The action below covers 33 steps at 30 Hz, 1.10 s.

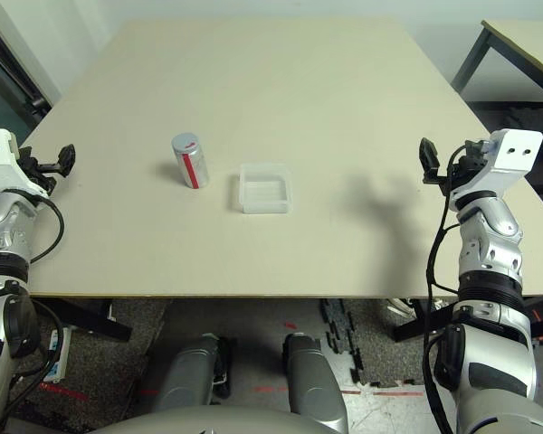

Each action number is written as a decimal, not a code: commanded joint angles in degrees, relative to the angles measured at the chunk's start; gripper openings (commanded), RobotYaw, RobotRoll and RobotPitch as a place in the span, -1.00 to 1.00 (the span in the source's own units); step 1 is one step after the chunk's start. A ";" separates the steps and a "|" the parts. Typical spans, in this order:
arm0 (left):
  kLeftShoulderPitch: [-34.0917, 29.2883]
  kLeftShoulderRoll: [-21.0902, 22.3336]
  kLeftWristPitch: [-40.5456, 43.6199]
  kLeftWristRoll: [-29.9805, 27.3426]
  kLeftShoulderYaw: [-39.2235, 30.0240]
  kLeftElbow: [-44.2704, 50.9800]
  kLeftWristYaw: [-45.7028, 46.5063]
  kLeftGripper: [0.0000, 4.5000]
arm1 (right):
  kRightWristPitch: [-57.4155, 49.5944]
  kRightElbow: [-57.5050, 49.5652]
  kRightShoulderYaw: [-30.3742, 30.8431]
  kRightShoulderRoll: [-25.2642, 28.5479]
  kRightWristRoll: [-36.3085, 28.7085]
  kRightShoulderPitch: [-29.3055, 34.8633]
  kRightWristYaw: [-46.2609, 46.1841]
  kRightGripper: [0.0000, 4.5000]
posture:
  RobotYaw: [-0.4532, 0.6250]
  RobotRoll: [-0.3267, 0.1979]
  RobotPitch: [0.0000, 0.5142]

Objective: Pour the medicine from the bottle into the box.

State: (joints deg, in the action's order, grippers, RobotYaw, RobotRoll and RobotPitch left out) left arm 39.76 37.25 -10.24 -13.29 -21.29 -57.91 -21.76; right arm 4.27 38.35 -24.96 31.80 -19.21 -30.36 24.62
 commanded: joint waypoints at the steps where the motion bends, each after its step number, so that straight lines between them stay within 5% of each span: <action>1: -0.71 -0.27 -0.23 0.54 0.29 -2.08 0.10 0.99 | -0.49 -0.95 -0.09 -0.09 -0.35 1.19 0.00 1.00 | -0.14 0.25 -0.48; 10: 4.17 -0.89 -0.03 0.63 1.65 -3.40 -3.92 0.99 | -7.10 -9.87 0.82 1.07 -2.69 1.33 2.24 1.00 | -0.20 0.25 -0.52; 15: 6.40 1.53 2.52 0.54 4.74 0.30 -16.03 0.99 | -18.36 -17.88 5.75 4.84 -5.06 2.57 12.30 1.00 | -0.14 0.25 -0.61; 24: -4.20 3.99 21.90 -7.72 7.96 27.54 -35.60 0.99 | -31.69 -26.62 13.43 8.30 -7.52 -0.52 24.36 1.00 | -0.09 0.25 -0.67; 28: -13.28 4.02 29.32 -10.53 9.08 42.40 -36.70 0.99 | -34.87 -28.61 16.13 8.28 -7.30 -2.06 26.82 1.00 | -0.07 0.25 -0.66; 33: -16.58 -0.47 30.41 -9.91 10.54 46.81 -32.24 0.99 | -37.25 -29.60 18.04 6.66 -7.26 -3.55 27.18 1.00 | -0.06 0.25 -0.65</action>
State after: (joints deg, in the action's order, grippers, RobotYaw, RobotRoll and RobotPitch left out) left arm 23.89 37.80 19.61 -23.41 -12.11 -12.34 -55.43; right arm -31.87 9.94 -7.88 38.92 -26.08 -33.31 51.45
